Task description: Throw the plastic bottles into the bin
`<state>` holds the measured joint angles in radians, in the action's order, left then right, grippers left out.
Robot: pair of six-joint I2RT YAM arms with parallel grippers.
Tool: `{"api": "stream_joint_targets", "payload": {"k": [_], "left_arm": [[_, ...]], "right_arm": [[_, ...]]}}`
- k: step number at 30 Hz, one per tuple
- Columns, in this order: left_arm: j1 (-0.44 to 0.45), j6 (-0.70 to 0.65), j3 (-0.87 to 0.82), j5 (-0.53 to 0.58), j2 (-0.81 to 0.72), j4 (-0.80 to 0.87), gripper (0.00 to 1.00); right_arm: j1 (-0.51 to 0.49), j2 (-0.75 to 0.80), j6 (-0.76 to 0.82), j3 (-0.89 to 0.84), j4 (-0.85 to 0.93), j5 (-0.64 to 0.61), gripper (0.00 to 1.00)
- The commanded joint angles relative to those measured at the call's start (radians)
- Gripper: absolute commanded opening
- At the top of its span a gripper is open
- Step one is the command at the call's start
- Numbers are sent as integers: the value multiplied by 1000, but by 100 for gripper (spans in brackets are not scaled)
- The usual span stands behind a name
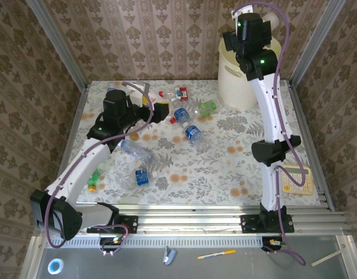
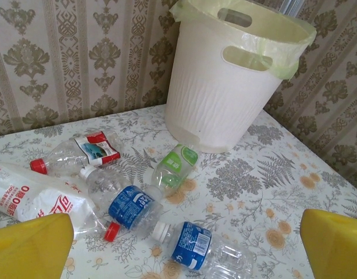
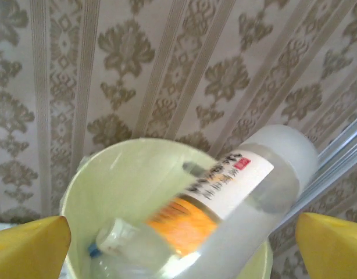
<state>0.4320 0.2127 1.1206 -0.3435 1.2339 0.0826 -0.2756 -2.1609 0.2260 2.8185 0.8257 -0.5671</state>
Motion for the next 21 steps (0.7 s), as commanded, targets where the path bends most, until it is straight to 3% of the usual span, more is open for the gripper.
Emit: {"api": "stream_joint_targets", "payload": {"k": [1, 7, 16, 21], "left_arm": [[-3, -25, 36, -11, -18, 28, 100], [-13, -21, 2, 7, -61, 39, 100], [-18, -10, -22, 37, -116, 88, 100], [-22, 13, 3, 32, -117, 196, 100]], "right_arm": [[-2, 73, -84, -8, 73, 14, 100], [-7, 160, -118, -116, 84, 51, 100], [-9, 207, -170, -117, 141, 152, 100], [-29, 230, -197, -118, 194, 230, 100]]}}
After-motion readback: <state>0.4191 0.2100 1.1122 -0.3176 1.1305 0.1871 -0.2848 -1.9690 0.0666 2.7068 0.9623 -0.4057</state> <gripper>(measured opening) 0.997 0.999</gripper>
